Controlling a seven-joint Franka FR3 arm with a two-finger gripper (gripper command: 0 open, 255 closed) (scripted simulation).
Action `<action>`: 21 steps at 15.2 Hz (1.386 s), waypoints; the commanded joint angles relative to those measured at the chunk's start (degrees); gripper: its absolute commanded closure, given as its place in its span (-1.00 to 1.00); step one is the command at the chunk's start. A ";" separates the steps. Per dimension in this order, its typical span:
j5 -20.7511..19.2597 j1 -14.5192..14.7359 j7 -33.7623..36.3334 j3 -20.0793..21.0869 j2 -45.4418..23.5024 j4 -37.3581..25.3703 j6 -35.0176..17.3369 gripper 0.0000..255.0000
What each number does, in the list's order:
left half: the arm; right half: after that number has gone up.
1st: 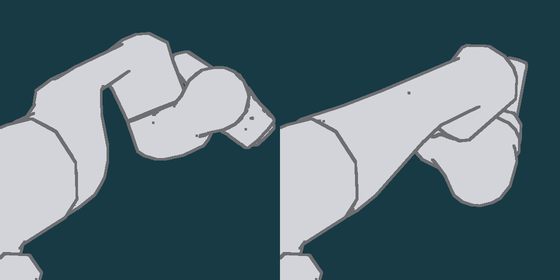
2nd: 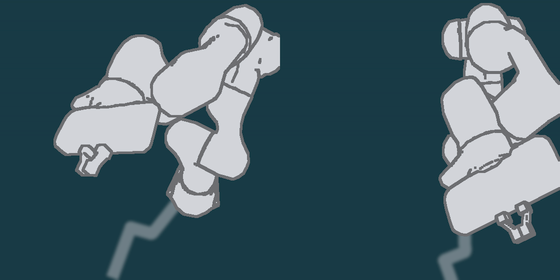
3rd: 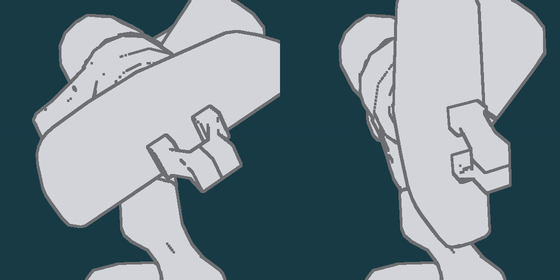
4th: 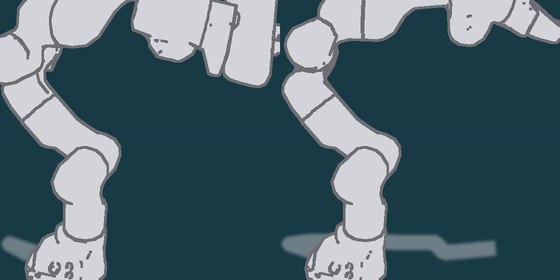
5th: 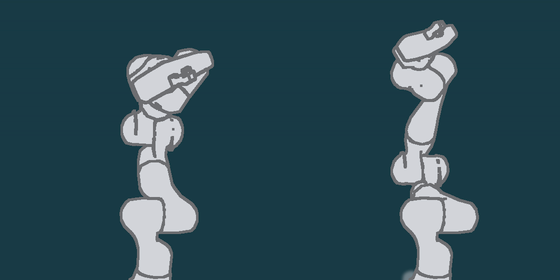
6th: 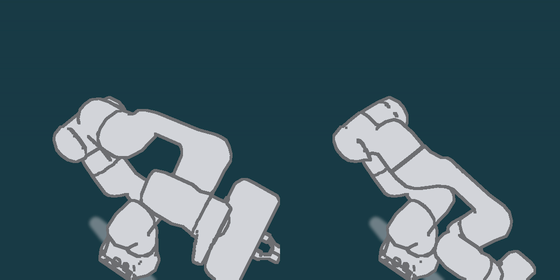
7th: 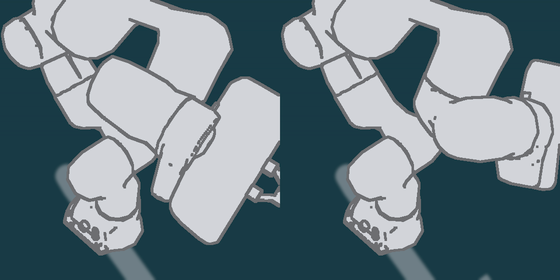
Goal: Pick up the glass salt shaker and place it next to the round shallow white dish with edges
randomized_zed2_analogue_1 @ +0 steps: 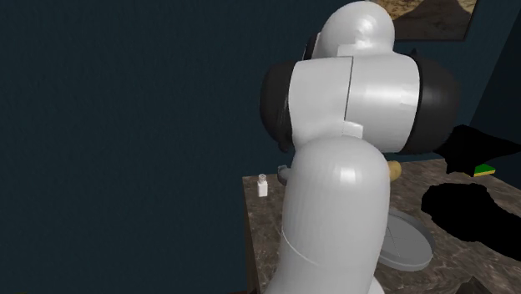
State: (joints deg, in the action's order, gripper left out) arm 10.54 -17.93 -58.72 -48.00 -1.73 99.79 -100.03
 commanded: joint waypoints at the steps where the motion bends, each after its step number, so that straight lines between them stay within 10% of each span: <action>1: -0.39 -1.26 -2.43 -1.19 0.43 0.37 0.33 1.00; 12: 1.40 -9.71 -18.44 -8.85 -2.48 -2.11 3.84 1.00; 21: 9.86 -23.75 -35.16 -12.24 -13.88 -11.10 9.67 1.00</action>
State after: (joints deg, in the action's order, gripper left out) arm 19.01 -39.23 -91.38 -60.08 -13.75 90.24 -91.31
